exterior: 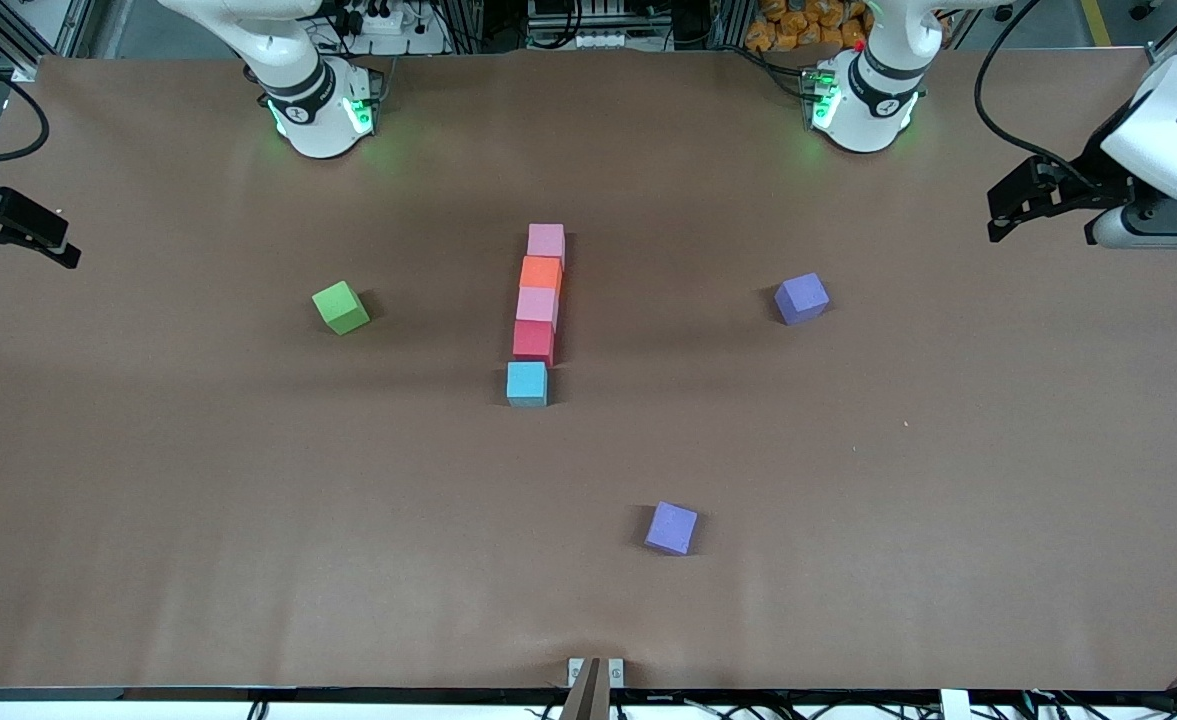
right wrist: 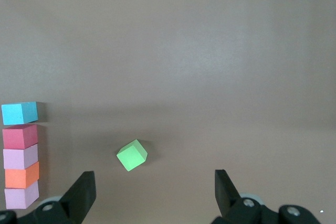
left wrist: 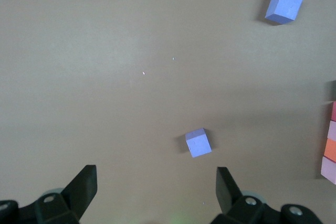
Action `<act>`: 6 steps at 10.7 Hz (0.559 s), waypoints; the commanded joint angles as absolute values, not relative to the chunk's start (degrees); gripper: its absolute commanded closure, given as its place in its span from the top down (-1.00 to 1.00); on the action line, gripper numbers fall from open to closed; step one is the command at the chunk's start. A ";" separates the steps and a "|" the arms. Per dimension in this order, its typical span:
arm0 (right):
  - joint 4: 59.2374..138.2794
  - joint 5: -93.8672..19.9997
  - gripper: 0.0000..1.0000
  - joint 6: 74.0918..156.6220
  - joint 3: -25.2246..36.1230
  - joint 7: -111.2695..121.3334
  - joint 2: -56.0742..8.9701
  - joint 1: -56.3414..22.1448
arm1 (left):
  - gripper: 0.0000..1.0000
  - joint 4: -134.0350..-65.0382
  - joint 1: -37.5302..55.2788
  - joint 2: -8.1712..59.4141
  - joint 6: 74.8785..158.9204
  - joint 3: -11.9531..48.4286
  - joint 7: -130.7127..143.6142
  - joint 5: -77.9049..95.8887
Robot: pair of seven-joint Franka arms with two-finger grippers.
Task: Arrange blocks into number 1
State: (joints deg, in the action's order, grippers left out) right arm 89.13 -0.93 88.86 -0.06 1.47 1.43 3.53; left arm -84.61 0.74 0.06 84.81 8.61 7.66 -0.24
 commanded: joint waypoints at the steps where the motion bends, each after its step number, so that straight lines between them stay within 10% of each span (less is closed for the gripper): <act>1: 88.86 2.88 1.00 88.68 -0.44 1.93 1.49 1.85 | 1.00 -84.46 -0.53 0.00 83.32 8.61 6.68 0.44; 6: 89.30 2.29 1.00 89.21 -0.09 1.93 1.58 2.37 | 1.00 -84.55 -1.85 0.00 82.27 8.61 6.42 0.44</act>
